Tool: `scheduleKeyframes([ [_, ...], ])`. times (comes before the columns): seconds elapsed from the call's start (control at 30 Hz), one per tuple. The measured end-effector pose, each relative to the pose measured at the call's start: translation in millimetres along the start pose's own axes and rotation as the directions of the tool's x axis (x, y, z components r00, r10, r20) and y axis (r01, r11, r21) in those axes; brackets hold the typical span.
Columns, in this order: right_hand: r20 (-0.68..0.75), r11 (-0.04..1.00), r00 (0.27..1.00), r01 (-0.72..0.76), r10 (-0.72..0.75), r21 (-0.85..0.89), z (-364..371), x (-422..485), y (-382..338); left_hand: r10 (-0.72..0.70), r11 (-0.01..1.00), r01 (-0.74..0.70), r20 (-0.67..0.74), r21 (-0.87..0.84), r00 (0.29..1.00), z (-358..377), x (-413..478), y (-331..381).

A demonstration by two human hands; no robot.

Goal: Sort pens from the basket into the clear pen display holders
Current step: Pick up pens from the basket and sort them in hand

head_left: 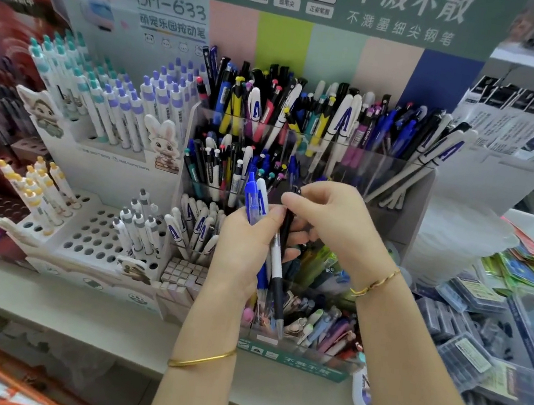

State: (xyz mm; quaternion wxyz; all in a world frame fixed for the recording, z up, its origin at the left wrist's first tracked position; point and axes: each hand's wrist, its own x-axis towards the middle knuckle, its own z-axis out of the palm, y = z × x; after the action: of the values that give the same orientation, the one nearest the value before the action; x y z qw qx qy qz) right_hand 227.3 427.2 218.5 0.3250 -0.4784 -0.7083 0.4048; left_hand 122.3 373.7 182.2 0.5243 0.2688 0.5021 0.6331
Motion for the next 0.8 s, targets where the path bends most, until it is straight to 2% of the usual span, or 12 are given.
scheduleKeyframes([
  [0.03,-0.055,1.000,0.998,0.022,-0.021,0.021,-1,2,1,-0.003,1.000,0.002,-0.022,-0.009,1.000,-1,1,-1],
  [0.1,-0.259,0.992,0.965,0.062,-0.033,0.106,-5,8,1,0.004,1.000,-0.004,-0.083,0.002,0.997,-4,4,-2],
  [0.2,-0.559,0.966,0.822,0.223,-0.112,0.134,-10,15,-7,0.030,0.999,-0.029,-0.171,0.014,0.985,-9,5,-2],
  [0.3,-0.672,0.936,0.701,0.349,-0.237,0.034,-4,20,-10,0.055,0.998,-0.049,-0.188,0.037,0.981,-10,5,-1],
  [0.37,-0.662,0.932,0.690,0.360,-0.293,-0.038,3,23,-6,0.071,0.997,-0.063,-0.178,0.051,0.981,-10,5,0],
  [0.43,-0.579,0.945,0.753,0.311,-0.312,-0.105,11,25,1,0.088,0.994,-0.077,-0.174,0.071,0.981,-11,5,1],
  [0.57,-0.425,0.963,0.876,0.137,-0.227,-0.230,20,28,11,0.082,0.997,-0.080,-0.171,0.016,0.982,-12,5,2],
  [0.63,-0.411,0.962,0.885,0.123,-0.218,-0.245,19,28,11,0.068,0.996,-0.075,-0.162,-0.039,0.984,-12,6,3],
  [0.77,-0.487,0.962,0.830,0.225,-0.273,-0.155,10,18,5,0.082,0.987,-0.104,-0.175,-0.122,0.981,-9,7,3],
  [0.8,-0.451,0.964,0.853,0.216,-0.264,-0.155,7,14,3,0.088,0.984,-0.115,-0.190,-0.134,0.978,-8,7,4],
])
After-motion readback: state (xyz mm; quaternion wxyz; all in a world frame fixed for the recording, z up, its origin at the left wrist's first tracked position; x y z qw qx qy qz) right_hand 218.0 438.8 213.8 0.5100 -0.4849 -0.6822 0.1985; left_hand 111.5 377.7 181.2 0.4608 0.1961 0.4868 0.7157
